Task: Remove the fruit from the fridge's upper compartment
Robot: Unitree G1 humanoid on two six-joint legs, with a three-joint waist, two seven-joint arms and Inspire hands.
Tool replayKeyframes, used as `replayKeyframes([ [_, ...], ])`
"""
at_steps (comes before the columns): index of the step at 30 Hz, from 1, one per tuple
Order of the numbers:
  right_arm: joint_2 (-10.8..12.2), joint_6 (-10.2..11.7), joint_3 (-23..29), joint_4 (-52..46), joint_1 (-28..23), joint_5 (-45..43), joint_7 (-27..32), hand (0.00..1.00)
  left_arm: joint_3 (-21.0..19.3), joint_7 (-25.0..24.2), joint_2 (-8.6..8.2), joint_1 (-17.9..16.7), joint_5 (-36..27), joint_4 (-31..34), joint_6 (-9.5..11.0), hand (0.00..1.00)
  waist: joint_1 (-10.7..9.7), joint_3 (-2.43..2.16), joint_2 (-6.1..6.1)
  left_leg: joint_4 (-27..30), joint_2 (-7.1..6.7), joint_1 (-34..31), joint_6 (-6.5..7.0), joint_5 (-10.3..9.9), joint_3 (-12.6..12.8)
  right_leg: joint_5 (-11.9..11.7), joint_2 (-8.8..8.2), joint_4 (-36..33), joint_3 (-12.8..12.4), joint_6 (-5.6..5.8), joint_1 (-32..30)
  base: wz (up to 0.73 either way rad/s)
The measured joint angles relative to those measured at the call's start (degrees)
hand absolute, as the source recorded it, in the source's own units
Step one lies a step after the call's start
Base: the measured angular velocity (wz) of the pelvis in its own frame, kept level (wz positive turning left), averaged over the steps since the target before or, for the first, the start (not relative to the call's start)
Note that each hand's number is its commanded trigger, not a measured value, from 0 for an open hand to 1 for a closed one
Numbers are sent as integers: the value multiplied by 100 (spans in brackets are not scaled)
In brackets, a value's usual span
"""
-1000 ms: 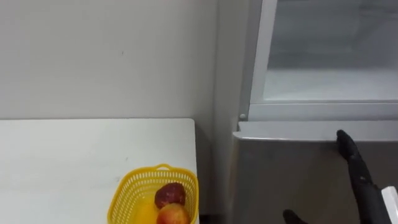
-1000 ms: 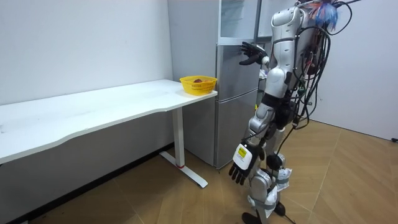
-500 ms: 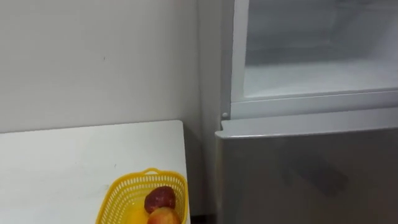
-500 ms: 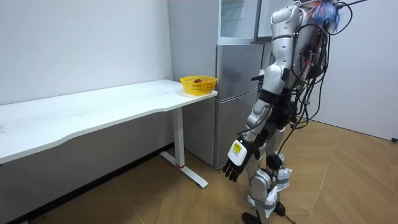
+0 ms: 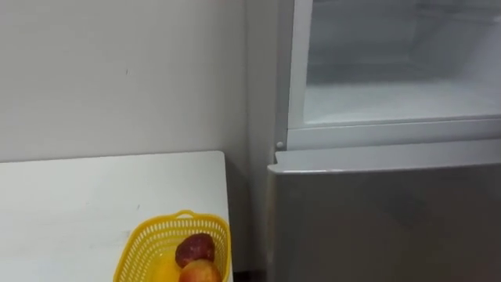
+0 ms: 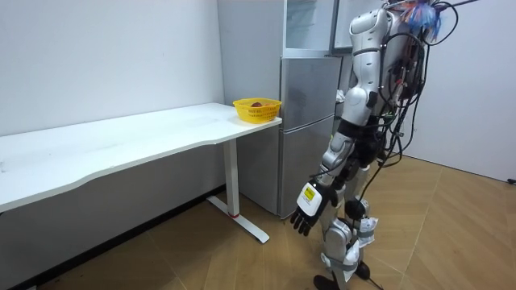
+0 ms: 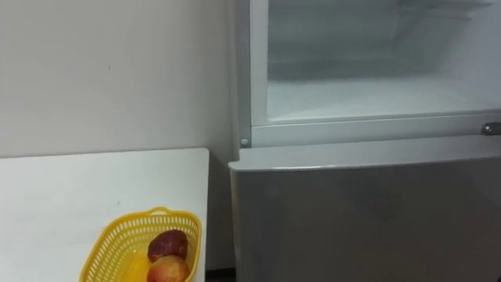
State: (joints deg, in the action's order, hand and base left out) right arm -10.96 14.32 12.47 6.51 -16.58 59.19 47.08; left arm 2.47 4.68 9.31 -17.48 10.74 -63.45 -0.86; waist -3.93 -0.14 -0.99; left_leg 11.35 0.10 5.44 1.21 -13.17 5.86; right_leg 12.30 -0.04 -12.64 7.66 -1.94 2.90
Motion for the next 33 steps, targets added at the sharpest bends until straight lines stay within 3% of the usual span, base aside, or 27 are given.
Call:
replayKeyframes([
  [7, -21, 396, 784, -71, 358, 731, 632, 0, -467, -34, 91, 7, -10, 157, 116, 0, -61, -26, -55, 21, 4, -169, -1, 1, 42, -3, 45, -76, -46, -9, -214, -3],
  [10, -22, 444, 1108, -89, 417, 1270, 817, 0, -586, -32, 84, -19, 15, 158, 116, 0, -66, -33, -100, 25, -3, -196, 0, 2, 100, 4, 36, -128, -66, -11, -292, -11],
  [18, -72, 615, 1850, -243, 659, 1327, 961, 0, -886, -43, 121, -28, 27, 276, 177, 0, -100, -26, -156, 12, -5, -196, 3, 1, 180, 12, 56, -140, -228, 0, -341, -6],
  [23, -315, 642, 2173, -397, 888, 1480, 1010, 0, -1168, -45, 171, -29, 20, 324, 292, 0, -174, -26, -162, 1, -5, -291, 5, 2, 194, 10, 56, -210, -239, 0, -462, -2],
  [29, -456, 669, 2745, -601, 1124, 1464, 1122, 0, -1193, -45, 241, -83, 29, 324, 293, 0, -254, -31, -164, 21, -6, -288, 5, 3, 182, 10, 36, -198, -146, -1, -435, 1],
  [33, -641, 696, 2756, -879, 1125, 1363, 1179, 0, -1196, -45, 246, -78, 132, 322, 297, 0, -274, -29, -171, 28, -7, -286, 4, 3, 181, 10, 33, -200, -131, -2, -427, 1],
])
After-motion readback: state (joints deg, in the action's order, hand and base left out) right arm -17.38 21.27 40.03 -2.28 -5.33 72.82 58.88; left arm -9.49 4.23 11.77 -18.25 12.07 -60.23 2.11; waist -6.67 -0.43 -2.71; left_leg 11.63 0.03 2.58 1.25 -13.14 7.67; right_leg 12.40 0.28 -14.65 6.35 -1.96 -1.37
